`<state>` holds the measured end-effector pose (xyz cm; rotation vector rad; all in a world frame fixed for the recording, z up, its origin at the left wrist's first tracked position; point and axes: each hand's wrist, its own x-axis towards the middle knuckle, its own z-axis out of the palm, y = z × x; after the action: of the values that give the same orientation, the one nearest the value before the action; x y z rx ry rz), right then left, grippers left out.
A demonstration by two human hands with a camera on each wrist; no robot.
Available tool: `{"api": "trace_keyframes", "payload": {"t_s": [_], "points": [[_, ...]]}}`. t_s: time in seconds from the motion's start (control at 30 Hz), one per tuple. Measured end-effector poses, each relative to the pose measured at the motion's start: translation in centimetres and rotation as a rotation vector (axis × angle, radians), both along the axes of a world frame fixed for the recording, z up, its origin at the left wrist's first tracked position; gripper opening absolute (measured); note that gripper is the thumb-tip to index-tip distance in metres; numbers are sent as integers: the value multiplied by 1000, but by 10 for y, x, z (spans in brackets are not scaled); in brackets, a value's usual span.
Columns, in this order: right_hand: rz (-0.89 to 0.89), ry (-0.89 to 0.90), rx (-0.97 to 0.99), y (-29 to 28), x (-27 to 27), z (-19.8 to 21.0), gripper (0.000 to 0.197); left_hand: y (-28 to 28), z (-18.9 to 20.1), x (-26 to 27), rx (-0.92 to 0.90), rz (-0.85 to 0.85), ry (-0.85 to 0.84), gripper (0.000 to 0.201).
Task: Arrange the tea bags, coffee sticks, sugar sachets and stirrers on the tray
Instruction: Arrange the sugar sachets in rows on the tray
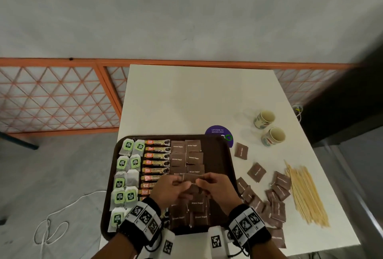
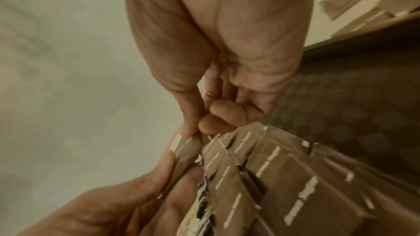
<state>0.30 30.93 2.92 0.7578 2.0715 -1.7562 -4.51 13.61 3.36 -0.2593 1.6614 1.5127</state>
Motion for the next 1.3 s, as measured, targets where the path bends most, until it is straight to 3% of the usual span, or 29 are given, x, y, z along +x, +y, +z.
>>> {"api": "trace_keyframes", "payload": {"t_s": [0.17,0.27,0.33,0.43,0.57,0.77,0.87,0.97,1.03,1.1,1.3], "points": [[-10,-98,263,24,-6,-33,6,-20,-8,1,-180,92,86,19],[42,-139,275,25,-10,-45,15,-37,-7,0,-301,125,156,27],[59,-158,283,23,-10,-46,19,-39,-5,1,-358,104,208,29],[62,-121,471,27,-5,-44,16,-31,-9,2,-398,53,272,29],[61,-77,592,59,14,-26,13,-2,-9,6,-414,-84,390,23],[-153,-200,742,169,47,-16,9,87,-1,-3,-442,-462,643,15],[-129,-184,779,192,36,-25,30,136,-3,-7,-461,-640,698,10],[67,-213,733,189,18,-34,58,175,-5,-2,-472,-773,740,1],[165,-238,727,184,11,-40,63,194,-9,4,-514,-934,834,16],[150,-254,699,185,7,-46,59,209,-15,11,-610,-1111,954,36],[63,-149,647,209,10,-42,13,232,-35,35,-794,-1354,1080,80]]}}
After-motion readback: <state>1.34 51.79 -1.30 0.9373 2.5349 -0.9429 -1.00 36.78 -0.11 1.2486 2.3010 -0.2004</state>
